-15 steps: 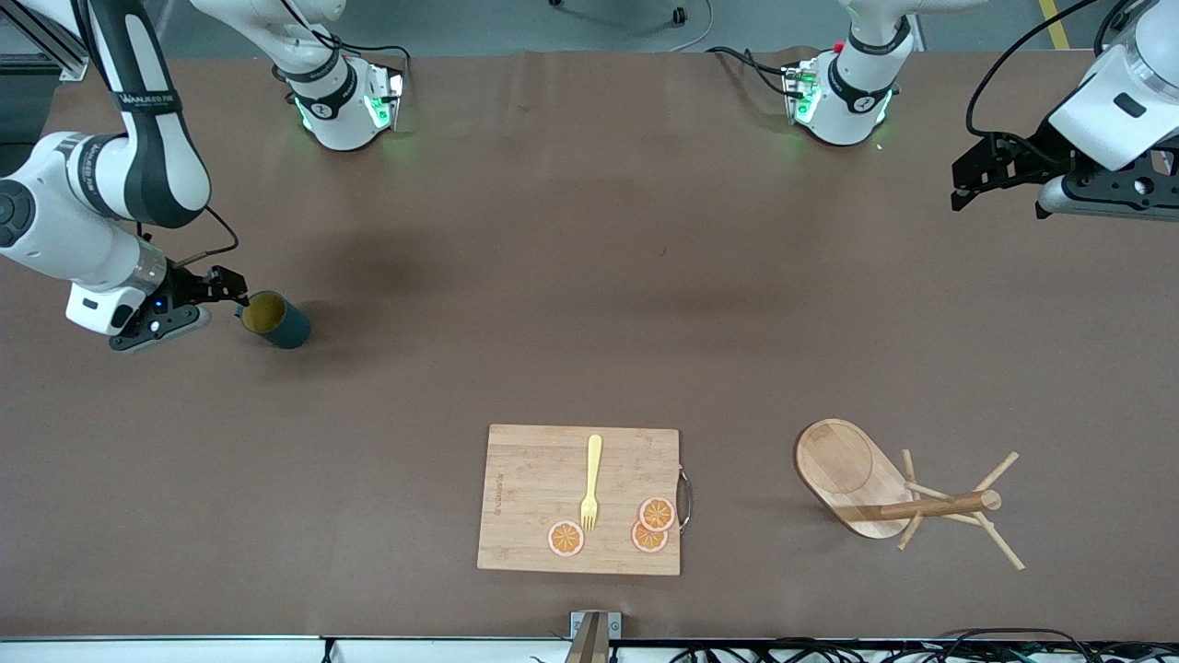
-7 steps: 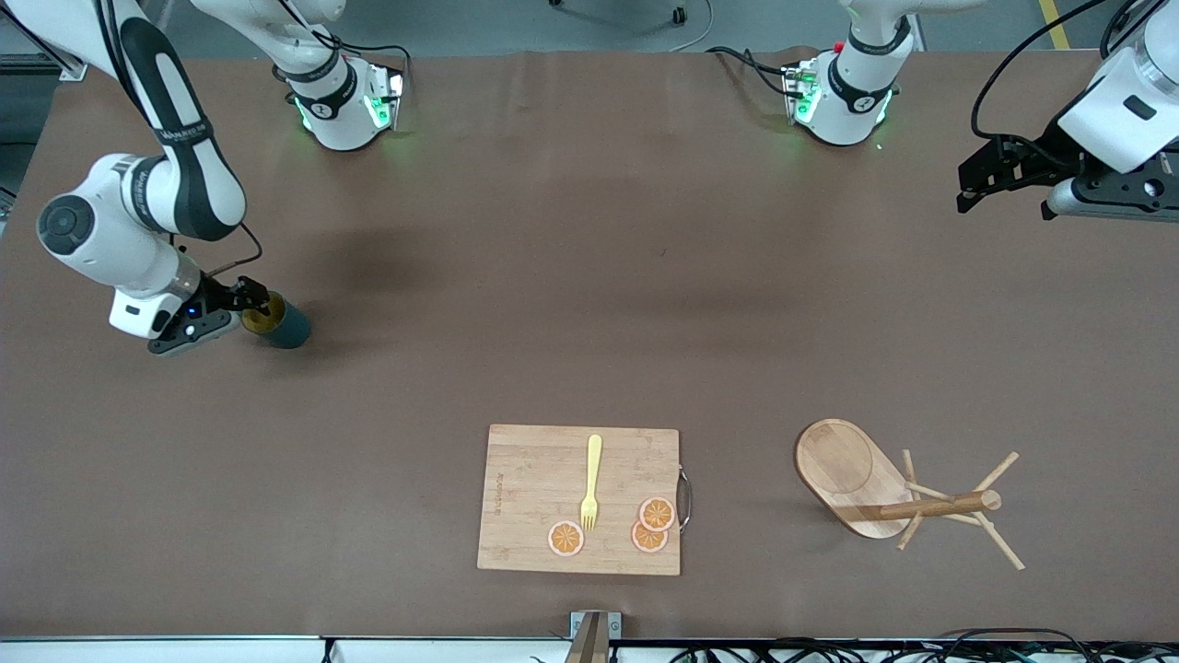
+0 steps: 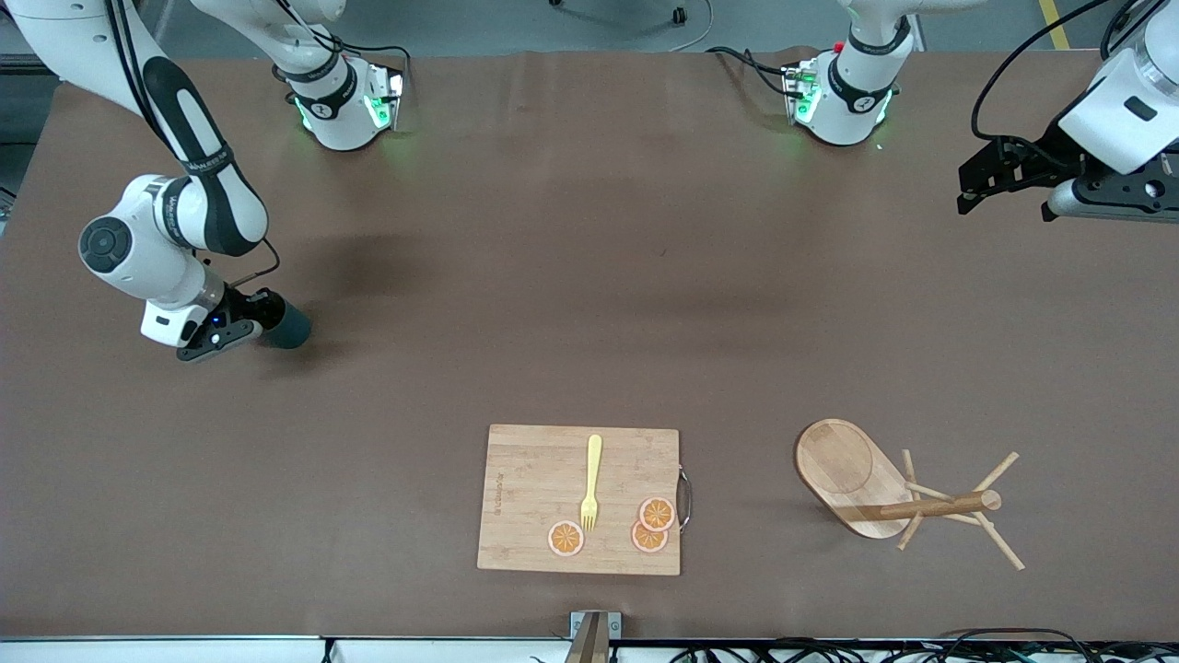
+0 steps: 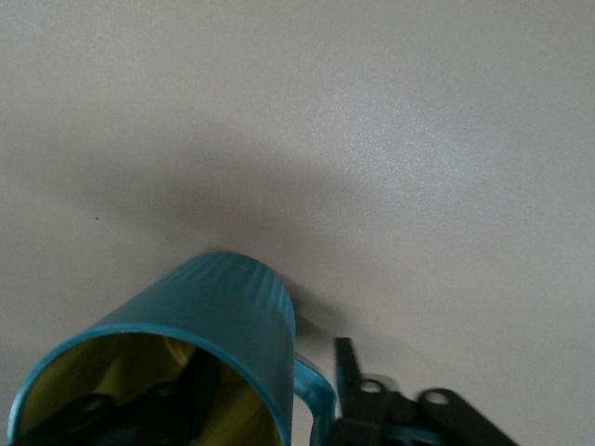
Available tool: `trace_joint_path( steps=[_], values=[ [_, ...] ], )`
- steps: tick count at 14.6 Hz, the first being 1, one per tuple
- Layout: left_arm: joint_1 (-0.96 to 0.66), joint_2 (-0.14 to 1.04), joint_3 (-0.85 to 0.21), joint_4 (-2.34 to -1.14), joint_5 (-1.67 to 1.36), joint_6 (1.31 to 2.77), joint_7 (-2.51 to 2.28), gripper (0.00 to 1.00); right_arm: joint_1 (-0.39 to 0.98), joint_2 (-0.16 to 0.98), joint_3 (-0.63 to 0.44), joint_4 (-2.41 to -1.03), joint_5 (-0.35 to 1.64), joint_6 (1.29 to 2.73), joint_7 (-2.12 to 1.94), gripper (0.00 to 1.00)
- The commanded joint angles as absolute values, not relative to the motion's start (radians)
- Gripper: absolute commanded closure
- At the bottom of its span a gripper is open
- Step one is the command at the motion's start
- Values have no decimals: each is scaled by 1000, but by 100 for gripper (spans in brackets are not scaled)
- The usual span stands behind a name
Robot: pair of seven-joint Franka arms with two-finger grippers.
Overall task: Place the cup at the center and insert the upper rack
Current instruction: 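Close the right gripper on the teal mug's rim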
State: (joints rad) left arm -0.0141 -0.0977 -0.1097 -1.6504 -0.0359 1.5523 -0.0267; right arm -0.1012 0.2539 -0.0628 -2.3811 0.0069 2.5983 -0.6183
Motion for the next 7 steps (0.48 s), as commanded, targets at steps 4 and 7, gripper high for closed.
trace_joint_path(
  steps=[4, 7],
  values=[
    [-8, -84, -110, -1637, -40, 1577, -25, 0, -97, 155, -51, -2393, 75, 2508, -624, 100],
    [-6, -83, -110, -1640, -40, 1577, -25, 0, -31, 62, -51, -2382, 170, 2378, -551, 100]
  ],
)
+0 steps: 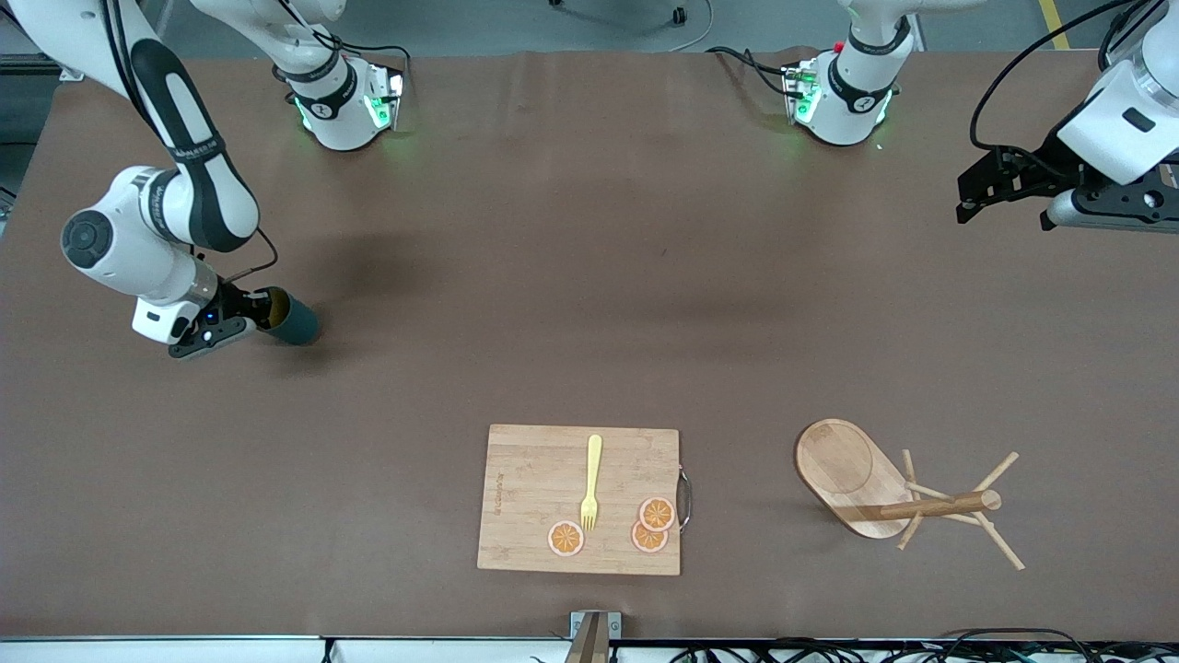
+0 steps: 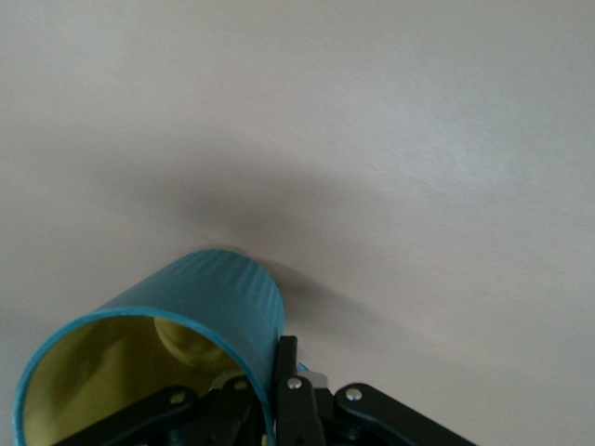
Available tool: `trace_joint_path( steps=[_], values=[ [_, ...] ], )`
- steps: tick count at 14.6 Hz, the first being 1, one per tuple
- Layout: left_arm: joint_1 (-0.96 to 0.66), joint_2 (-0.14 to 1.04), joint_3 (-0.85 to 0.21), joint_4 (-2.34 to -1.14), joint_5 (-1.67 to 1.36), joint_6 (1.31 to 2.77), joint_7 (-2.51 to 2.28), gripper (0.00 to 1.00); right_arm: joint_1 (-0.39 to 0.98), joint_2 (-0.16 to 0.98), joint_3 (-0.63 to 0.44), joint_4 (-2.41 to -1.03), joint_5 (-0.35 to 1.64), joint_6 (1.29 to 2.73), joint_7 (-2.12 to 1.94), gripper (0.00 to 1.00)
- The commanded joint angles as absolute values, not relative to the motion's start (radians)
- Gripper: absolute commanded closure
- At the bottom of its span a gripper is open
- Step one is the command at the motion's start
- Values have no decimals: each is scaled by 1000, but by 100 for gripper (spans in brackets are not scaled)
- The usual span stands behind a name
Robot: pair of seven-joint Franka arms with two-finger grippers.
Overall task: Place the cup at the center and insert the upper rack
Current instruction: 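Close the right gripper on the teal mug's rim, then carry the teal mug with the right gripper toward the table center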
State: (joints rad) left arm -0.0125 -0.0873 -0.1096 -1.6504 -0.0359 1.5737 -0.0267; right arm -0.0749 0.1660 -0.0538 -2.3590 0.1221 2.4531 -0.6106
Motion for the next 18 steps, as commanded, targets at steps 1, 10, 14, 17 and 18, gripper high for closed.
trace_joint_path(
  steps=[1, 10, 14, 17, 18],
  values=[
    [-6, -83, -110, -1640, -40, 1577, -25, 0, 6, 33, -51, -2382, 170, 2346, -467, 100],
    [-2, -64, -110, -1635, -41, 1580, -25, 0, 631, 62, -52, -2199, 164, 2284, 634, 100],
    [2, -64, -110, -1637, -40, 1578, -21, 0, 817, 265, -54, -1990, 153, 2283, 998, 100],
    [2, -66, -110, -1637, -40, 1577, -21, 0, 902, 405, -55, -1873, 127, 2284, 1132, 100],
    [2, -66, -112, -1635, -40, 1578, -21, 0, 919, 449, -54, -1835, 117, 2284, 1178, 100]
  ],
)
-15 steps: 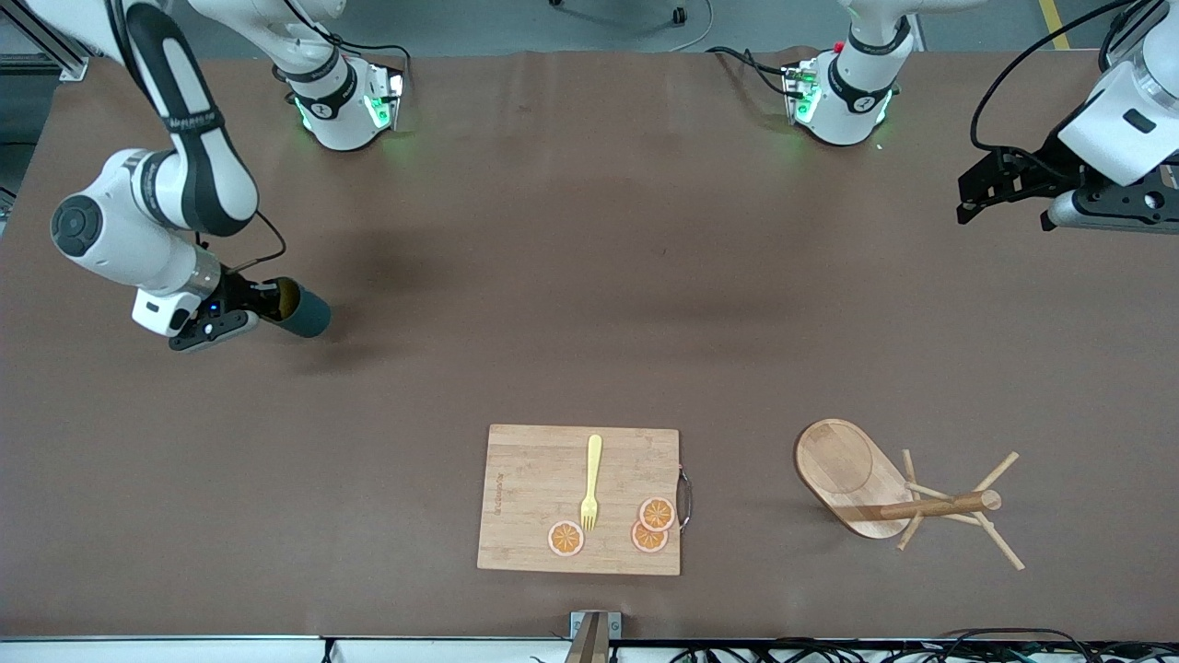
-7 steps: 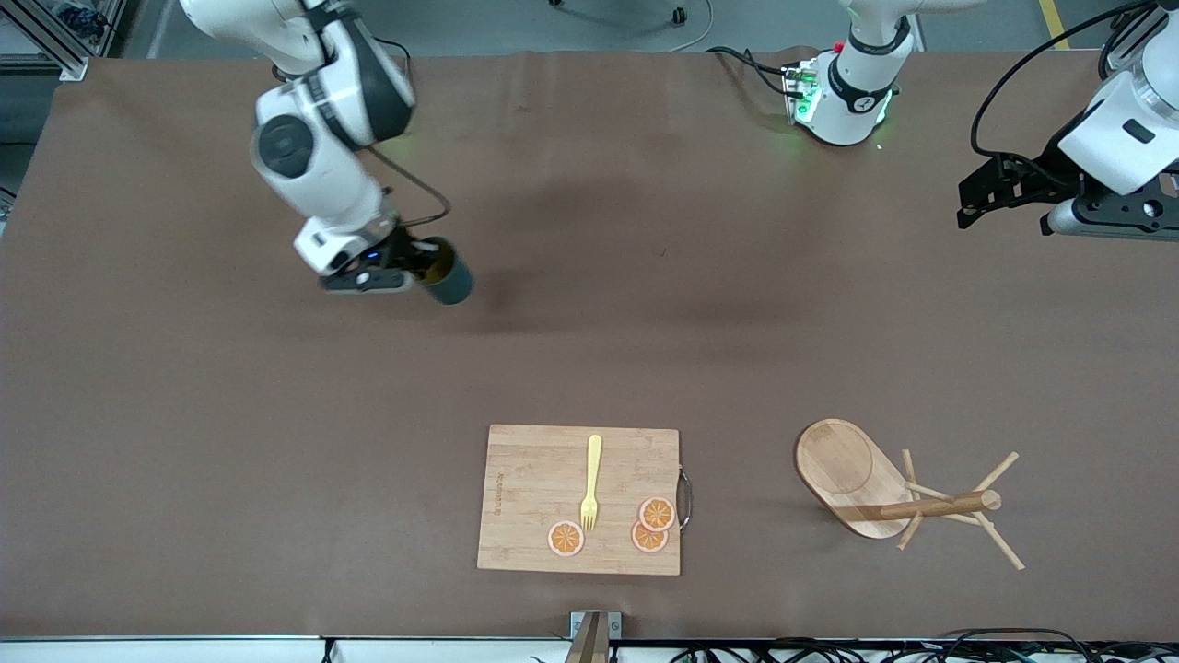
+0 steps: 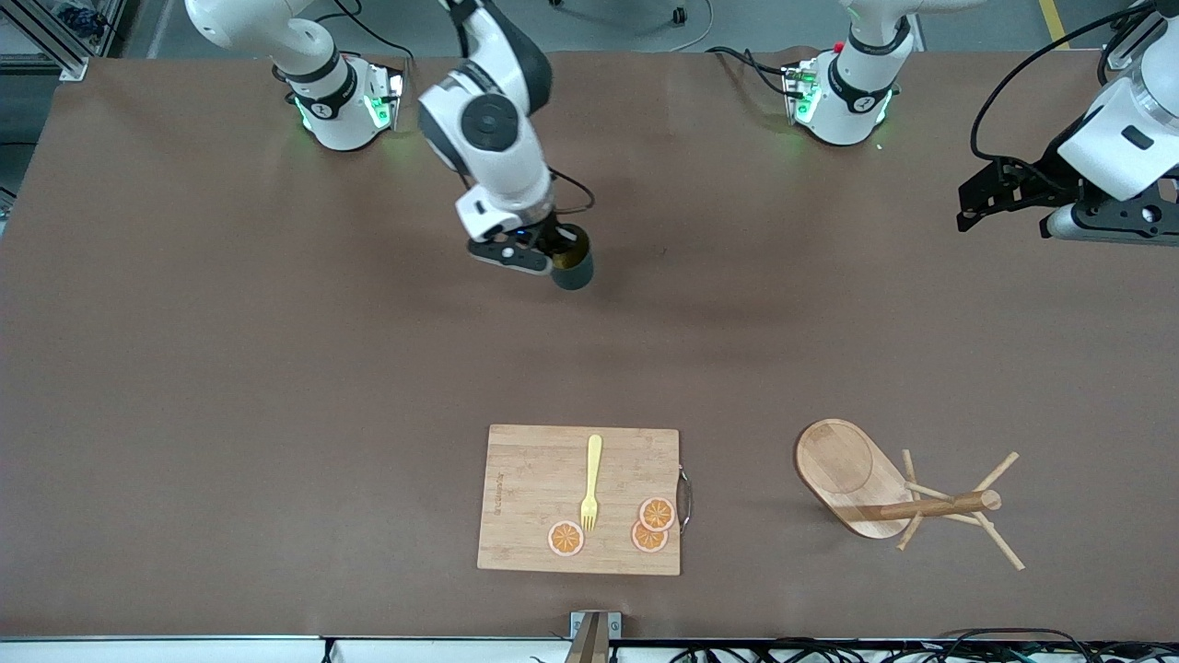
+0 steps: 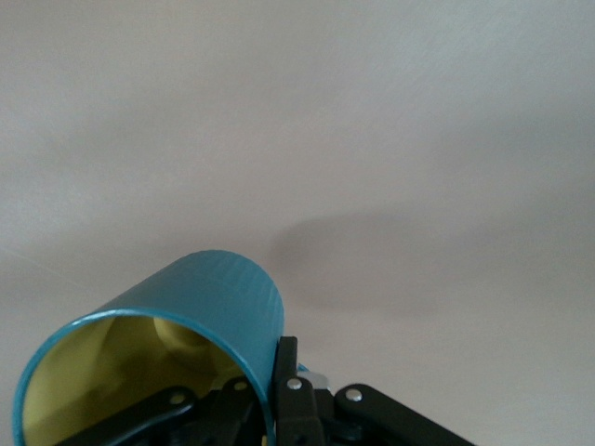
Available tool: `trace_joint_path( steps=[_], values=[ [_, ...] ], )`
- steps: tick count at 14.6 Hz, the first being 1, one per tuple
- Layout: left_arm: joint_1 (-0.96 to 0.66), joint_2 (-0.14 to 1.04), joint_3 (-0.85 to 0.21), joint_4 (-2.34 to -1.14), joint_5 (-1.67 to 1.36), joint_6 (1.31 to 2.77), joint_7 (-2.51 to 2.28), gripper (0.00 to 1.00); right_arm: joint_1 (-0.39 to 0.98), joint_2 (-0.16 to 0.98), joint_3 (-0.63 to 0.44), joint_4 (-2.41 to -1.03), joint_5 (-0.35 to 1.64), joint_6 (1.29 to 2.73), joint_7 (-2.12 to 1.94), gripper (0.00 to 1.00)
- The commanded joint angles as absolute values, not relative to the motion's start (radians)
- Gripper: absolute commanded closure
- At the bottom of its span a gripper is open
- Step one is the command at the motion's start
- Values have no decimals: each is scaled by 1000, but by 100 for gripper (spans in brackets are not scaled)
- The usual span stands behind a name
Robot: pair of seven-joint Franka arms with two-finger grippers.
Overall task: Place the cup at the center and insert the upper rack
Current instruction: 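Carry the teal mug with the right gripper toward the table center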
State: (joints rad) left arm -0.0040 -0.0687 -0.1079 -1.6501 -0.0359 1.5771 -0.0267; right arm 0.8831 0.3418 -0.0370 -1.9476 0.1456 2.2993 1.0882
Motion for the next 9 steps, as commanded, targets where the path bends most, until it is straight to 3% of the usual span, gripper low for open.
trace_joint_path(
  steps=[1, 6, 7, 8, 9],
  values=[
    [2, -64, -112, -1635, -40, 1578, -23, 0, 928, 487, -54, -1806, 107, 2286, 1202, 100],
    [0, -60, -112, -1631, -44, 1578, -25, 0, 977, 626, -58, -1695, 104, 2296, 1268, 97],
    [0, -60, -112, -1631, -44, 1578, -25, 0, 982, 636, -60, -1683, 94, 2296, 1272, 90],
    [0, -60, -112, -1632, -44, 1578, -25, 0, 976, 638, -60, -1681, 87, 2296, 1270, 54],
    [0, -60, -112, -1632, -43, 1578, -25, 0, 974, 637, -61, -1680, 86, 2295, 1270, 1]
  ],
)
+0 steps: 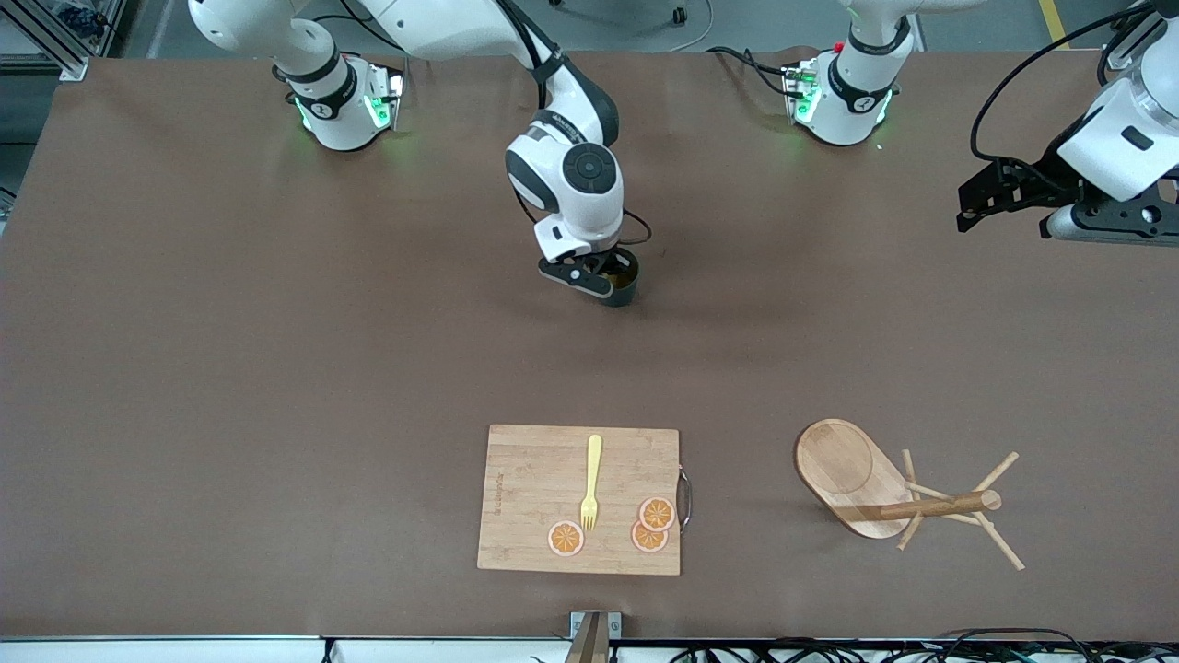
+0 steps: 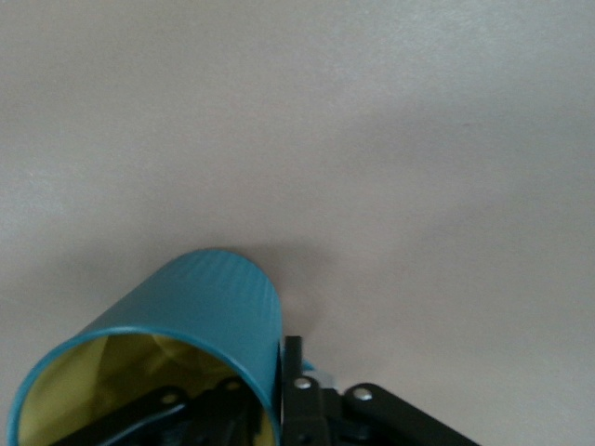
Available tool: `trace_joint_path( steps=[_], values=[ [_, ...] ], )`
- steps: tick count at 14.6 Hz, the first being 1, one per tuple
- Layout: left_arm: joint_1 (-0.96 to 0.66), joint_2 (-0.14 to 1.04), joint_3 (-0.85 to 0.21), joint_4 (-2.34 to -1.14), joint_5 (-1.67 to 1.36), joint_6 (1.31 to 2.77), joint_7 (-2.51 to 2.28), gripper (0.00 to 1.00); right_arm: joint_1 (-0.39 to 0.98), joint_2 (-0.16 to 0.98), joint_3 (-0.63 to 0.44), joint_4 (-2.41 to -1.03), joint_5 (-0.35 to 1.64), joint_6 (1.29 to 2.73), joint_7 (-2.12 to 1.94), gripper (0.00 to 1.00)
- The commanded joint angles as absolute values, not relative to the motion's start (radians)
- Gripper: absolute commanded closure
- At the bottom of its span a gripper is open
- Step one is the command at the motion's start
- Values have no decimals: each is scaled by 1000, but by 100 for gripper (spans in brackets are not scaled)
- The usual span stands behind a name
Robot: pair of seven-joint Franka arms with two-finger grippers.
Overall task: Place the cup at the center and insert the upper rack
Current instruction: 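Set the mug down, release it while the left gripper approaches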
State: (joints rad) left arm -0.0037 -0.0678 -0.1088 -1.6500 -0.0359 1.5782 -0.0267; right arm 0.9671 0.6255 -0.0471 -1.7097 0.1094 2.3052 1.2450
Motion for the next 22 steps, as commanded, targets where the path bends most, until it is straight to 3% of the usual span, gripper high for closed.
trace_joint_path(
  steps=[1, 4, 10, 16, 22],
  values=[
    [0, -61, -112, -1632, -43, 1578, -25, 0, 971, 634, -61, -1678, 86, 2290, 1267, 0],
    [0, -64, -112, -1631, -44, 1578, -25, 0, 951, 608, -63, -1654, 81, 2252, 1243, 0],
    [-17, -61, -147, -1614, -69, 1578, -69, 0, 797, 385, -61, -1615, 89, 1887, 921, 0],
    [-18, -8, -385, -1620, -51, 1617, -444, 0, 502, 241, -63, -1621, 81, 1691, 404, 0],
    [-20, 63, -595, -1624, 63, 1666, -768, 0, 172, 160, -64, -1614, 22, 1634, -108, 0]
  ],
)
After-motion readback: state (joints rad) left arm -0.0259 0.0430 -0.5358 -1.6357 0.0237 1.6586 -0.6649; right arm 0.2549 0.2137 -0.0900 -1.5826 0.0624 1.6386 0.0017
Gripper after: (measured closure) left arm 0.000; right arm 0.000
